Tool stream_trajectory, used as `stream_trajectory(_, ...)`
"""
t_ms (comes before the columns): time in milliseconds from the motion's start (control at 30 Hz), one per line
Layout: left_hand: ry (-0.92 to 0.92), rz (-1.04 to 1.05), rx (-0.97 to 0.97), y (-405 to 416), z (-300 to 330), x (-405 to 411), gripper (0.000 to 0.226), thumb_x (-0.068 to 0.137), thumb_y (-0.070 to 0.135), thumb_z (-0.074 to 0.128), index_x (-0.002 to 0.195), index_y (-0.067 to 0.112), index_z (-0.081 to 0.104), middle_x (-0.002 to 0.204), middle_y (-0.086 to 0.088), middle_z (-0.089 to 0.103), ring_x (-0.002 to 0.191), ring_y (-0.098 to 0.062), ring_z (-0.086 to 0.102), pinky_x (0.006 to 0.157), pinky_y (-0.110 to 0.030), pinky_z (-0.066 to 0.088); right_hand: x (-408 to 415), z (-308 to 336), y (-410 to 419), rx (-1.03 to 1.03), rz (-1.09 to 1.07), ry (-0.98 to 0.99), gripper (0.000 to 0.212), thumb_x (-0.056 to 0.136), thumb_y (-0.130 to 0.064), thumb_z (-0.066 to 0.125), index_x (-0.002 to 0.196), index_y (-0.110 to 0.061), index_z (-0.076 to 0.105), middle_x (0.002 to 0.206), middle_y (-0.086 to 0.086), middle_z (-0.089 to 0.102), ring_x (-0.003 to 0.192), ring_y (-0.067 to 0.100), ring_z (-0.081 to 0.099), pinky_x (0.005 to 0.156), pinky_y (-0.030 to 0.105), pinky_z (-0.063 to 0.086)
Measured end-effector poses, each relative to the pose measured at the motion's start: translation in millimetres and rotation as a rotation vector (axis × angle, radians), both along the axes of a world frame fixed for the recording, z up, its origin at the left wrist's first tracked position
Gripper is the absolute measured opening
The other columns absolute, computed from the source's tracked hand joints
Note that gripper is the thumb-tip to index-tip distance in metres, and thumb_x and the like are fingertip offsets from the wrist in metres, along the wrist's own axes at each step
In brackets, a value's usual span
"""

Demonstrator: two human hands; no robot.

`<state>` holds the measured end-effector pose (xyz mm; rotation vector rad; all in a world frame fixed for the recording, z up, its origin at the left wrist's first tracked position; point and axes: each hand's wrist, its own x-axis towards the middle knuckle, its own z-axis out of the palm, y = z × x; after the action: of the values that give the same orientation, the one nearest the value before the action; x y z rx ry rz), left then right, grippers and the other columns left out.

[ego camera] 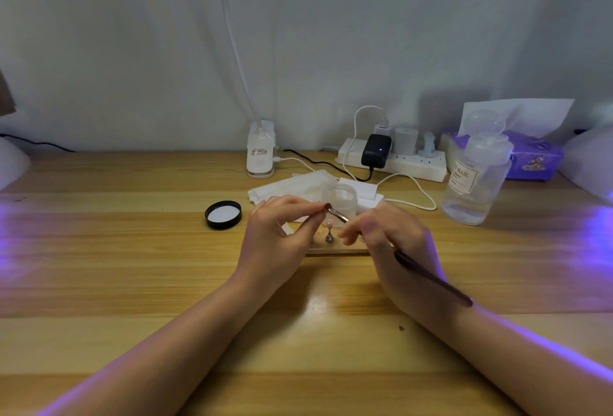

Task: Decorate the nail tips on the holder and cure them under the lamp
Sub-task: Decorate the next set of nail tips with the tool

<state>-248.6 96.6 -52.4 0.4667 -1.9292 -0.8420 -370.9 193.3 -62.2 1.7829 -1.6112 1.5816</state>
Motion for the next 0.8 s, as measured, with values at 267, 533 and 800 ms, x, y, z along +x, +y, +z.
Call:
stream_trajectory(267,-0.027,0.015,0.005,1.6,1.5,1.6,0.023,0.077,0.007,0.071,0.091,0.026,0.068,0.081,0.012,0.065,0.087,-0.011,0.06,0.088,-0.052,0.041,-1.4,1.0,1.2,-0.052,-0.002,-0.012,0.045,0.097,-0.034,0.03,0.074,-0.019,0.065,0.064,-0.01,0.058,0.063,0.005,0.053,0.067,0.034,0.042)
stream_trajectory(533,-0.051,0.012,0.013,1.3,1.2,2.3,0.016,0.078,0.01,0.07,0.091,0.019,0.072,0.086,0.004,0.07,0.089,-0.013,0.061,0.09,-0.051,0.04,-3.9,-0.9,3.9,-0.026,0.02,-0.132,0.05,0.094,-0.027,0.029,0.06,-0.013,0.062,0.05,-0.002,0.053,0.052,0.006,0.052,0.062,0.037,0.043)
stream_trajectory(800,-0.036,0.016,-0.002,2.1,1.9,1.7,0.024,0.077,0.007,0.07,0.092,0.025,0.066,0.083,0.01,0.065,0.087,-0.013,0.059,0.086,-0.054,0.042,-0.9,0.0,0.3,0.016,0.006,-0.065,0.044,0.096,-0.037,0.03,0.071,-0.023,0.063,0.062,-0.01,0.059,0.064,0.003,0.054,0.065,0.037,0.044)
